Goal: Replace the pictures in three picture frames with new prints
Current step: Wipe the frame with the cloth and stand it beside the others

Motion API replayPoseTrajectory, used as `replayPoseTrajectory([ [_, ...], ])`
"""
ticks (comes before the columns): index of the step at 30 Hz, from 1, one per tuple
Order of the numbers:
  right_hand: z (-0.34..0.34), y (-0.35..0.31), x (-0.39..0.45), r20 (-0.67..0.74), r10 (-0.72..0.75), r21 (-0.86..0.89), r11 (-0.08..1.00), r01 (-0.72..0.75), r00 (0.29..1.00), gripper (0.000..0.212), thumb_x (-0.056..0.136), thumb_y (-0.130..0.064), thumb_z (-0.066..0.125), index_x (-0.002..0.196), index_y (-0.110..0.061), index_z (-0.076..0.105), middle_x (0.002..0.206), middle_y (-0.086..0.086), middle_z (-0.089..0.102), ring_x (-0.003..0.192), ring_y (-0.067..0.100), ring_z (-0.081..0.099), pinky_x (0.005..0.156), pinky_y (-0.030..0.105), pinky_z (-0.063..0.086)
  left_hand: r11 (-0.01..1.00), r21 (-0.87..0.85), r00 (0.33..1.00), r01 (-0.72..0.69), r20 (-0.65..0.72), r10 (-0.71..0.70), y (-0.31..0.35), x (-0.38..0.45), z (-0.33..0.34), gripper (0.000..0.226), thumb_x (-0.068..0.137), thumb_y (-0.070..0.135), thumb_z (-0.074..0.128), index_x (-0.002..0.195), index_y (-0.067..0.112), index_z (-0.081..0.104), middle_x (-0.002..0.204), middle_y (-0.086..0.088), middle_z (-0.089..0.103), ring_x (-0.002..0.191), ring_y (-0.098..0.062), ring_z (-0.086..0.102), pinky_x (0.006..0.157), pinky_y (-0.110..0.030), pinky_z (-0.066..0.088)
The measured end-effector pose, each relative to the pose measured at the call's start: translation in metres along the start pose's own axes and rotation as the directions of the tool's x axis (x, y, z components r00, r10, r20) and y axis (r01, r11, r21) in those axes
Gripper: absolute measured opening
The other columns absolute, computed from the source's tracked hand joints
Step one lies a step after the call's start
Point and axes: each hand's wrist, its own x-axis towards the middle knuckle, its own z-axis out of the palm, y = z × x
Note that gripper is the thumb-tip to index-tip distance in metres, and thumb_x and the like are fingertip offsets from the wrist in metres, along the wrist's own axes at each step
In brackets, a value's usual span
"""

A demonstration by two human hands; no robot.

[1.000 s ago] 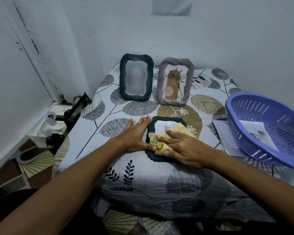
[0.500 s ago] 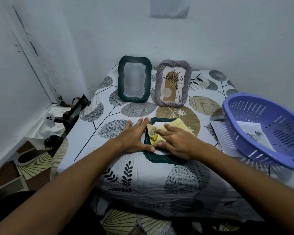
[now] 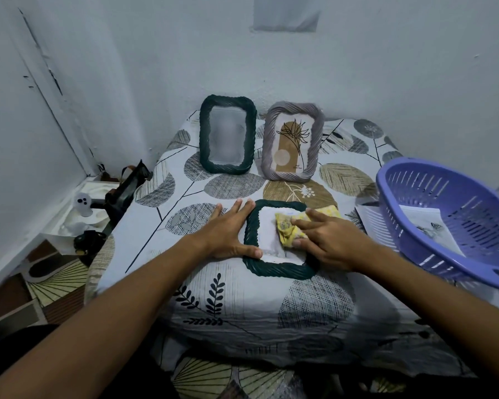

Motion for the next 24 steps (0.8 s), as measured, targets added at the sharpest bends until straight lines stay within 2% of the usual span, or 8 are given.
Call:
replayPoseTrajectory([
  [1,-0.001,0.001,0.007,0.002,0.04,-0.015,0.999,-0.04,0.999,0.096,0.088,-0.069,-0.007,0.115,-0.013,0.067,0.148,-0.006,0.045,0.141,0.027,0.033,0.1,0.037,0.043,1.0,0.0,1.0,0.003,0.002,-0.003,0.0,0.0,0.0,0.123,0.065,0.078,0.056,0.152,0.02,-0.007,0.16,-0.004,-0.004,0.146,-0.013,-0.012,0.118,-0.048,-0.009],
  [3,0.0,0.003,0.021,0.004,0.102,-0.024,0.995,-0.102,0.995,0.071,0.098,-0.059,0.014,0.12,-0.012,0.063,0.15,-0.006,0.041,0.139,0.028,0.032,0.096,0.038,0.044,1.0,0.001,1.0,0.009,0.009,-0.009,0.002,0.0,-0.001,0.123,0.065,0.078,0.056,0.152,0.02,-0.008,0.16,-0.004,-0.005,0.145,-0.013,-0.012,0.118,-0.048,-0.009],
  [5,0.002,0.004,0.032,0.004,0.131,-0.021,0.991,-0.131,0.991,0.06,0.1,-0.053,0.023,0.124,-0.013,0.06,0.152,-0.005,0.039,0.14,0.029,0.03,0.097,0.04,0.043,1.0,-0.002,1.0,0.011,0.012,-0.011,0.002,0.001,-0.001,0.127,0.062,0.081,0.057,0.152,0.02,-0.008,0.16,-0.004,-0.004,0.145,-0.012,-0.012,0.118,-0.048,-0.009],
  [9,0.005,0.002,0.04,0.003,0.142,0.021,0.99,-0.142,0.99,0.063,0.1,-0.052,0.024,0.126,-0.006,0.059,0.148,0.0,0.045,0.138,0.033,0.031,0.1,0.044,0.042,1.0,-0.004,1.0,0.017,0.009,-0.017,0.003,0.0,-0.002,0.129,0.057,0.084,0.052,0.152,0.018,-0.006,0.16,-0.005,-0.003,0.146,-0.013,-0.011,0.118,-0.048,-0.008],
  [14,0.008,0.003,0.016,-0.112,0.039,0.111,0.993,-0.026,0.993,0.091,0.089,-0.069,-0.003,0.099,-0.015,0.07,0.11,-0.004,0.068,0.111,0.024,0.045,0.088,0.043,0.046,1.0,-0.003,1.0,0.015,0.0,-0.015,0.003,0.0,-0.001,0.121,0.067,0.075,0.06,0.152,0.018,-0.006,0.16,-0.005,-0.003,0.146,-0.013,-0.011,0.118,-0.047,-0.008],
  [17,0.008,0.003,0.007,-0.115,0.073,0.096,0.993,-0.063,0.991,0.077,0.092,-0.065,0.004,0.087,-0.019,0.066,0.092,-0.006,0.067,0.104,0.019,0.045,0.087,0.04,0.043,1.0,0.006,1.0,0.018,0.002,-0.018,0.003,-0.001,-0.001,0.121,0.067,0.075,0.058,0.152,0.018,-0.005,0.16,-0.004,-0.002,0.146,-0.013,-0.01,0.118,-0.048,-0.007],
  [20,0.009,0.003,0.016,-0.103,0.144,0.051,0.989,-0.139,0.984,0.075,0.09,-0.064,0.004,0.084,-0.018,0.064,0.093,-0.007,0.065,0.104,0.022,0.046,0.088,0.04,0.042,1.0,0.006,1.0,0.015,0.0,-0.015,0.005,-0.001,-0.003,0.12,0.069,0.073,0.06,0.152,0.018,-0.005,0.16,-0.005,-0.003,0.146,-0.014,-0.01,0.118,-0.047,-0.008],
  [24,0.012,0.002,0.036,-0.094,0.162,-0.024,0.986,-0.165,0.982,0.08,0.09,-0.063,-0.001,0.089,-0.019,0.065,0.108,-0.007,0.066,0.104,0.024,0.046,0.088,0.043,0.042,1.0,0.008,1.0,0.029,0.002,-0.029,0.006,-0.001,-0.002,0.119,0.07,0.071,0.062,0.152,0.019,-0.006,0.16,-0.004,-0.004,0.146,-0.013,-0.011,0.118,-0.046,-0.009],
])
